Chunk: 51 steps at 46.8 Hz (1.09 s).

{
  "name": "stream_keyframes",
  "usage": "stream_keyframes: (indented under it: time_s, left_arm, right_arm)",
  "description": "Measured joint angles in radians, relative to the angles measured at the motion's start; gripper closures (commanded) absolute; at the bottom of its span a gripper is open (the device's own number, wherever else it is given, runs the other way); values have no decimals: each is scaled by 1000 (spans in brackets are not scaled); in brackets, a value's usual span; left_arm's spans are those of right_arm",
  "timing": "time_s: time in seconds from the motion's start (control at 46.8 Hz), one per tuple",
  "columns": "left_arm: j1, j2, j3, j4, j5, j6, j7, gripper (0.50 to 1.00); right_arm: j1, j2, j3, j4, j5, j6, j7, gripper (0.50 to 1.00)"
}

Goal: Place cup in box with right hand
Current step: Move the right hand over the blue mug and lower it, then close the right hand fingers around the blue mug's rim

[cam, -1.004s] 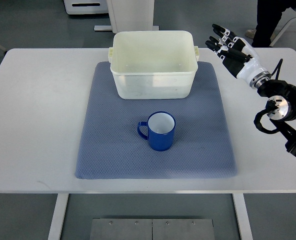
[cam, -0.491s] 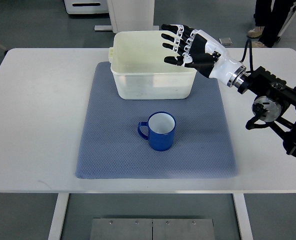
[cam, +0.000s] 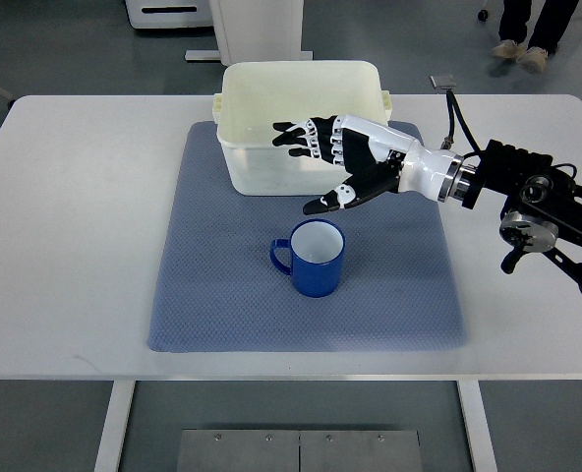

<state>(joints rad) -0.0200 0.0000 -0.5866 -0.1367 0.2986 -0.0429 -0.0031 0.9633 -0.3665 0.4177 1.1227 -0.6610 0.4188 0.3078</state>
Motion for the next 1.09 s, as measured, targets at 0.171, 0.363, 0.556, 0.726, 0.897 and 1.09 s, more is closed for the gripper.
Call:
stream_keyframes:
  time_s: [0.171,0.363,0.556,0.726,0.897,1.09]
  left_arm:
    - [0,0,0,0,0,1,0,500]
    - [0,0,0,0,0,0,0,500]
    - [0,0,0,0,0,0,0,500]
    - [0,0,0,0,0,0,0,500]
    - [0,0,0,0,1,0,0,500]
    - [0,0,0,0,0,0,0,500]
  right_arm:
    - [1,1,-28,-1,-32,-4,1,505]
    - [1,1,-53,-2,-34,-6,-1,507]
    - [-3,0,-76,-9,-47,-15,-3,507]
    - [-6,4,-115,-22,-48,-53,-3,507]
    - [-12,9,-135,-24,-48,-71,-2,507]
    - [-16,13,-157,-29,-49,-80,-2,507]
